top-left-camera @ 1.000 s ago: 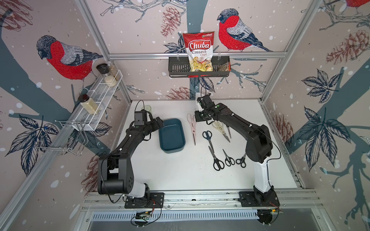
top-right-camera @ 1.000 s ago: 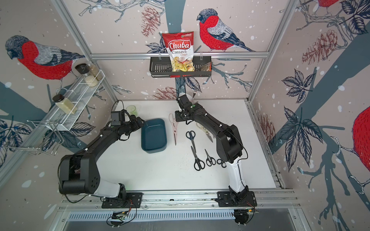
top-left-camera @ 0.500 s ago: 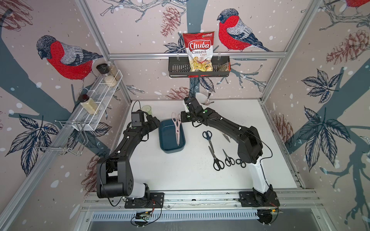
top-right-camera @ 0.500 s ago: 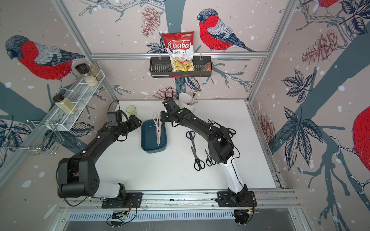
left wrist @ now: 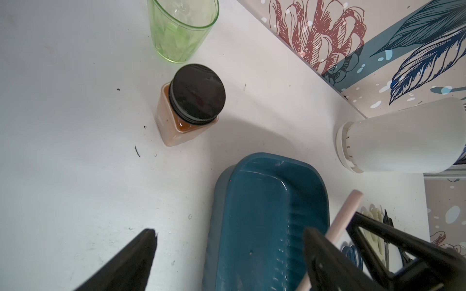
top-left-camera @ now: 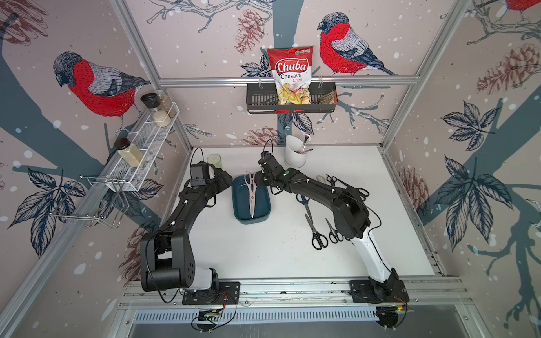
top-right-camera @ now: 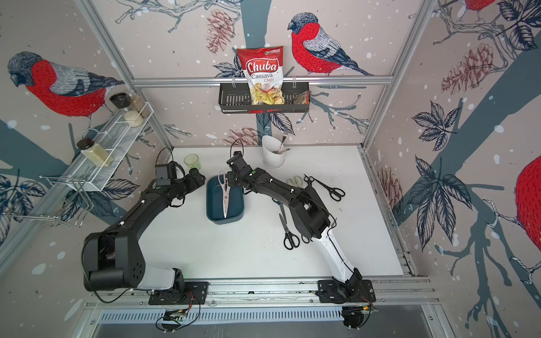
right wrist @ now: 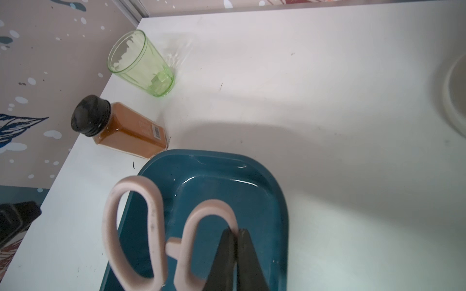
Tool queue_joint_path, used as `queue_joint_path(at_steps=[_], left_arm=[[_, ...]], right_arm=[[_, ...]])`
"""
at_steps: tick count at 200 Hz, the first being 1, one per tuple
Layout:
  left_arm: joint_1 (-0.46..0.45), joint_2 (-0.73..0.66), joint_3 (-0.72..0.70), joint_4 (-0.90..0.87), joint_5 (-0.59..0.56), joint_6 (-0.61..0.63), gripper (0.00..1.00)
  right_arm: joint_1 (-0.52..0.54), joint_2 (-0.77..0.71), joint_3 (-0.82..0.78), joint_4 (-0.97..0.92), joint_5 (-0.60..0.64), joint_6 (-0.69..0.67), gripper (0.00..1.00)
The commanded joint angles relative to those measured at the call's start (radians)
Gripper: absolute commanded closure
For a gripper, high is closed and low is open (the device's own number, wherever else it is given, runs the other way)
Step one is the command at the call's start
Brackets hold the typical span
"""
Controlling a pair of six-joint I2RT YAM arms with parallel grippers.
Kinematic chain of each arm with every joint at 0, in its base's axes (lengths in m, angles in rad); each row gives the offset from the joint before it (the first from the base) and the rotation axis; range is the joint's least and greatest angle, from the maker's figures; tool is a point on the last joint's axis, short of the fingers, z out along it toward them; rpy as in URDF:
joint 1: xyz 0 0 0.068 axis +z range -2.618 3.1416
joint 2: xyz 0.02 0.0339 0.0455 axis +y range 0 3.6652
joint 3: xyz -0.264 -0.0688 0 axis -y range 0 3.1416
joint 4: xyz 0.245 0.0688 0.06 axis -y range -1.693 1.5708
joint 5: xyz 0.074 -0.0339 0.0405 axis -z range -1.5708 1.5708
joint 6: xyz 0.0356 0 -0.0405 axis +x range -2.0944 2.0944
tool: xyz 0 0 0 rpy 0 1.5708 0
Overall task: Put the scissors into the storage box
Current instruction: Place the scissors in the storage box.
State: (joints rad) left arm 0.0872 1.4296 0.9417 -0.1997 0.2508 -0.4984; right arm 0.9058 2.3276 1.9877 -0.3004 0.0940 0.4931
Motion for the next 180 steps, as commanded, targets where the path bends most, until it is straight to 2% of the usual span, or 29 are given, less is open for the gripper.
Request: queue_joint_path(at_steps=[1,87,112,162,180], left_arm=[[0.002,-0.008,-0.001,0.023,0.003,0.004,0.06],[0.002,-0.008,-0.001,0.023,0.007,0.005,0.06],[0.003,-0.008,-0.003,0.023,0.006,0.003,0.05],[0.002,-0.005,-0.004,0.023,0.008,0.005,0.05],[0.002,-0.003,-0.003,0.024,0.011,0.006,0.06]], right_arm=[[0.014,0.024,0.016,0.026,0.017,-0.018,1.0],[0.015,0.139,0.086,-0.062,0.046,-0.015,1.0],[0.012,0.166,0.121,-0.111,0.058,-0.018,0.93],[0.005,0.162,0.132,-0.123,0.061,-0.016,0.86],[0.002,0.153,0.138,-0.126,0.057,-0.018,0.73]])
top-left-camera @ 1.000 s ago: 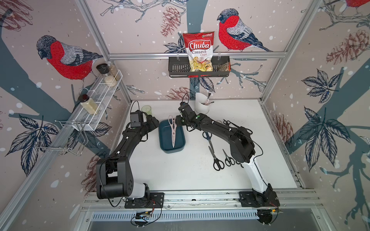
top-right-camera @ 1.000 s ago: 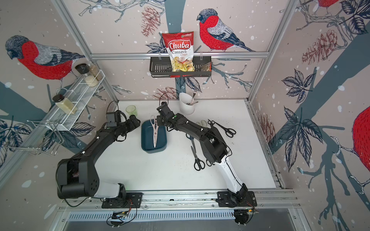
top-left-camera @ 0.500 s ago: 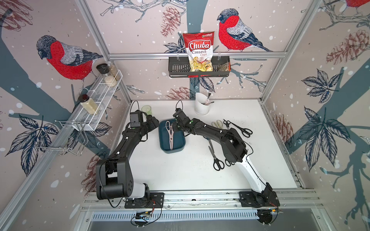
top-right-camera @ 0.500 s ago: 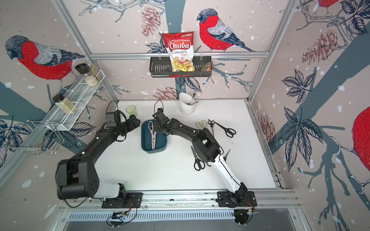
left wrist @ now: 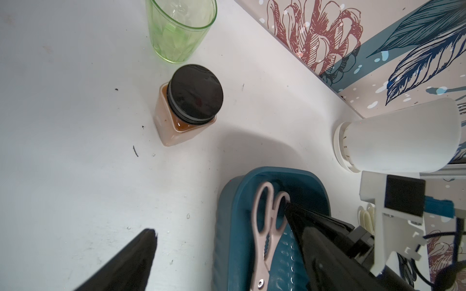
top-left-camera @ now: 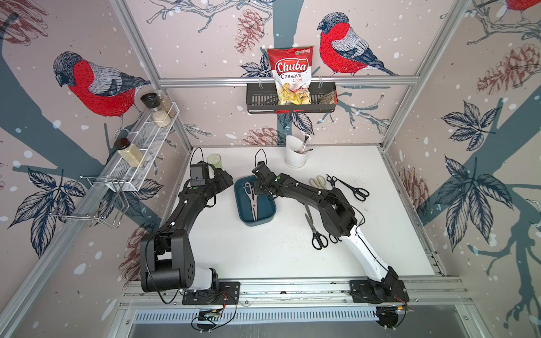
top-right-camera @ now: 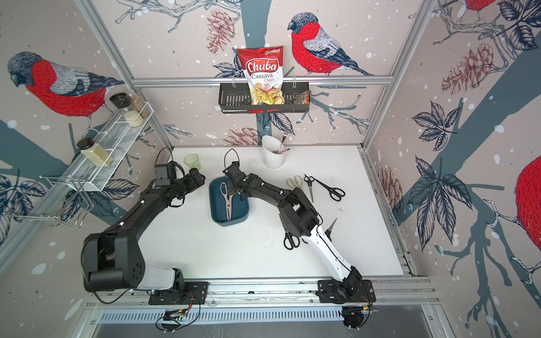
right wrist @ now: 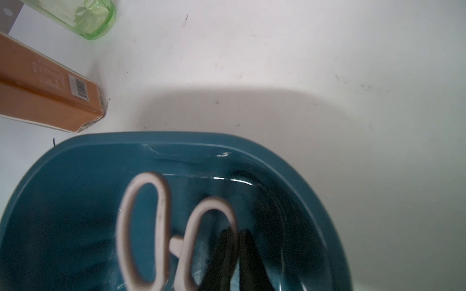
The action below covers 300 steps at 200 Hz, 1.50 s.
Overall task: Put the scissors into the storage box
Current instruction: Place the scissors in the storage box, then pick up the scissors from the center of the board.
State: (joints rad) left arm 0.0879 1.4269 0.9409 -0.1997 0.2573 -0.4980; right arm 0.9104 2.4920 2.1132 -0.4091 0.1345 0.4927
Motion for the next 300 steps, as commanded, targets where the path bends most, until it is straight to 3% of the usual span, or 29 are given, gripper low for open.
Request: queue_joint_path(at_steps=[1,17,56,116,177,227,300], left_arm=[[0.002,0.0,-0.002,0.023,0.005,0.006,0.06],[0.002,0.007,-0.002,0.025,0.01,0.008,0.05],[0.001,0.021,-0.005,0.025,0.029,0.012,0.06],[-0.036,0.0,-0.032,0.024,0.094,-0.023,0.06],[-0.11,-0.015,-0.074,-0.043,0.079,0.005,0.06],[-0.111,-0.066,-0.143,-0.052,0.073,0.012,0.06],[-0.11,-0.069,-0.15,-0.017,0.057,0.008,0.06]], right_arm=[[-0.003,-0.012,0.013,-0.016,0.016,-0.017,0.72],[-0.008,-0.029,0.022,-0.022,0.002,-0.016,0.64],[-0.034,-0.138,-0.015,0.005,-0.041,-0.014,0.59],[-0.144,-0.423,-0.34,0.099,-0.1,-0.024,0.55],[-0.283,-0.552,-0.545,-0.073,-0.048,-0.108,0.55],[-0.364,-0.578,-0.636,-0.146,-0.092,-0.138,0.62],[-0.258,-0.415,-0.471,-0.253,-0.099,-0.208,0.63]])
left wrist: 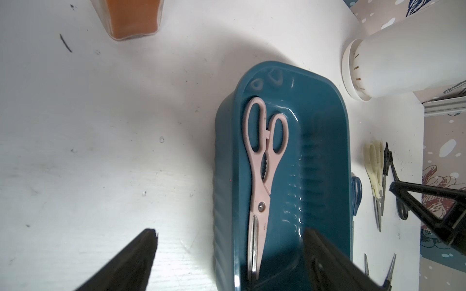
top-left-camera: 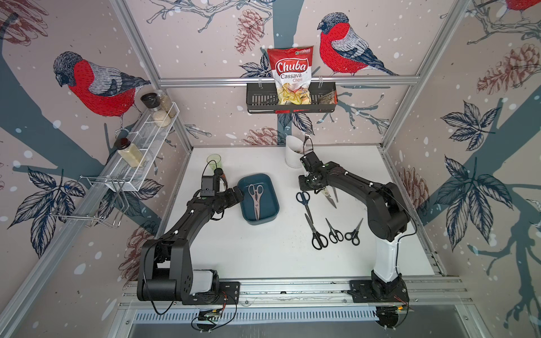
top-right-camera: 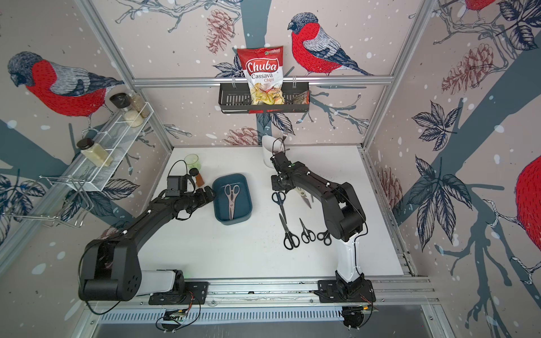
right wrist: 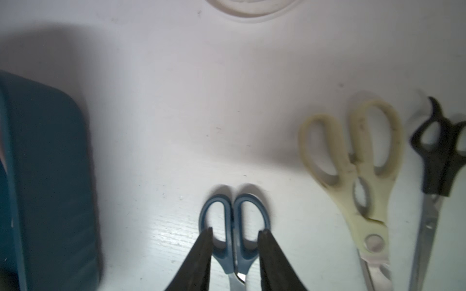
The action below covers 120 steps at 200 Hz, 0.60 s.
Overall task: Put the scissors into the storage box
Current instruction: Pick up the scissors from the center of the board.
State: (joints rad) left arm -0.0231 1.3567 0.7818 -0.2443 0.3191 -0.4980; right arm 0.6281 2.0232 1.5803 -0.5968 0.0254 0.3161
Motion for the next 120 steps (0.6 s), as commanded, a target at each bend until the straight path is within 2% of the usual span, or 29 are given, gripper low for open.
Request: queue_joint_path(at_steps=[1,53,120], left_arm=[[0.001,0.002,0.009,0.028,-0.005,0.008,0.06],[0.001,-0.01,0.006,0.032,-0.002,0.003,0.06],[0.003,-0.017,-0.004,0.045,0.006,-0.013,0.06]], right_arm=[[0.026,0.057,0.064,-0.067,0.01,-0.032,0.63],[0.067,0.159,0.152,-0.152,0.072,-0.032,0.66],[0.093,0.184,0.136,-0.158,0.089,-0.025,0.68]])
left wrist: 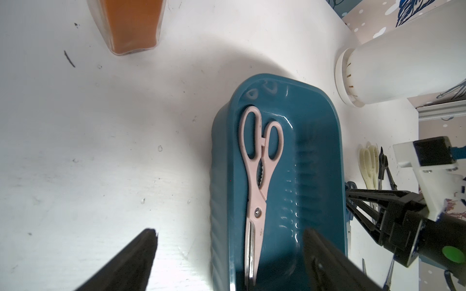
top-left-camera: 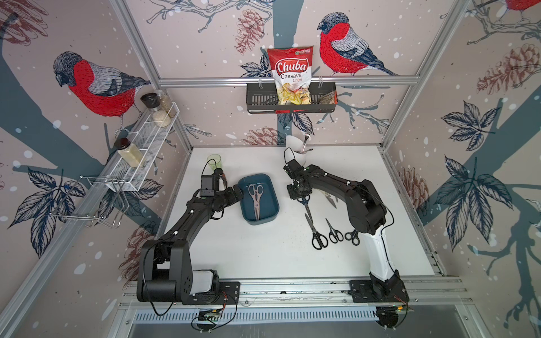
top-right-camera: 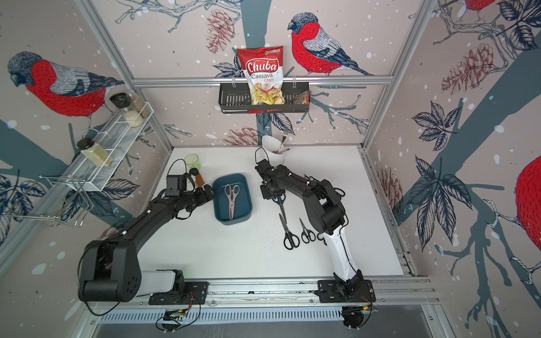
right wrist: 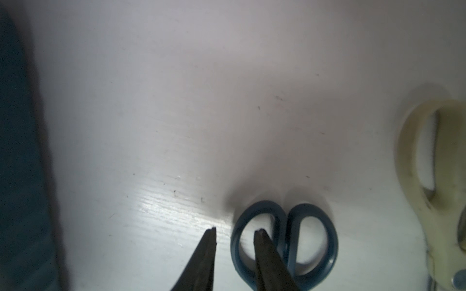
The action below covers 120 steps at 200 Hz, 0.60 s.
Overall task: Put the scissors into the storage box
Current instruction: Pick up the scissors from the center of the board.
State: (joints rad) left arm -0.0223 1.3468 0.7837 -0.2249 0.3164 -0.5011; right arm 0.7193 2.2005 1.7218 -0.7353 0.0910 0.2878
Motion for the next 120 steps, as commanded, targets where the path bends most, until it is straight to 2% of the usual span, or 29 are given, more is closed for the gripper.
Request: queue_joint_path(at_steps=[1,80,120], left_arm=[[0.003,-0.008,-0.005,0.025,0.009,-0.009,0.06],[0.048,-0.029,0.007,0.009,0.0,0.014,0.06],[0.057,-0.031,0.006,0.007,0.005,0.017,0.06]], right_arm=[[0.002,0.007,-0.006,-0.019,0.023,0.003,0.68],[-0.003,0.008,-0.043,0.005,0.016,0.005,0.74],[-0.006,0.009,-0.062,0.026,0.011,0.008,0.8]])
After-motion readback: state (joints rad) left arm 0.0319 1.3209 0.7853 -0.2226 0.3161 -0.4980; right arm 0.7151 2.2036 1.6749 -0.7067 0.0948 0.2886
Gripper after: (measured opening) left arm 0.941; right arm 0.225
